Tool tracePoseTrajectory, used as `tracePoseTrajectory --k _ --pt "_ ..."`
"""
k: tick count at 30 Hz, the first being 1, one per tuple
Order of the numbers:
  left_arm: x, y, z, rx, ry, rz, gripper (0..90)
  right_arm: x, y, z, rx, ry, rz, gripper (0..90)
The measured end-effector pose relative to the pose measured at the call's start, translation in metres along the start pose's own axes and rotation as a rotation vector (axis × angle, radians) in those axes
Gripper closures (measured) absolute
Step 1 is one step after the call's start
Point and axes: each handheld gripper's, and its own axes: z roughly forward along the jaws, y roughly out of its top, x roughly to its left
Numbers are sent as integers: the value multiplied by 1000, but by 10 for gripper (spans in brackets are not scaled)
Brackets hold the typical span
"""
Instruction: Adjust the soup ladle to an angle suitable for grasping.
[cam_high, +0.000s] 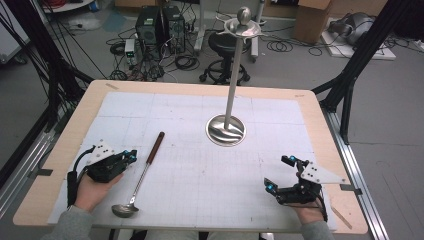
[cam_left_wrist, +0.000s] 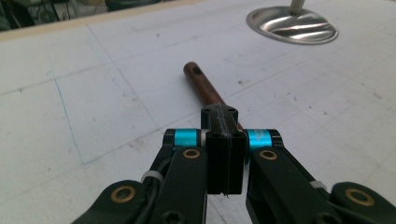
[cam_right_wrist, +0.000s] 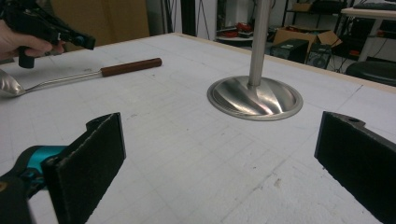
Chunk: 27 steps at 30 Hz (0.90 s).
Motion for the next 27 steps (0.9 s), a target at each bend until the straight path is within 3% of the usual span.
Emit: tracePoseTrajectory --k 6,12,21,27 --pt "4 -2 7 46 0 -12 897 1 0 0 -6 15 8 6" --pt "2 3 18 136 -24 -8 897 2 1 2 -7 28 -1 6" --pt "2 7 31 188 5 7 897 2 1 3 -7 26 1 6" --pt "5 12 35 196 1 -12 897 2 1 3 -5 30 5 7"
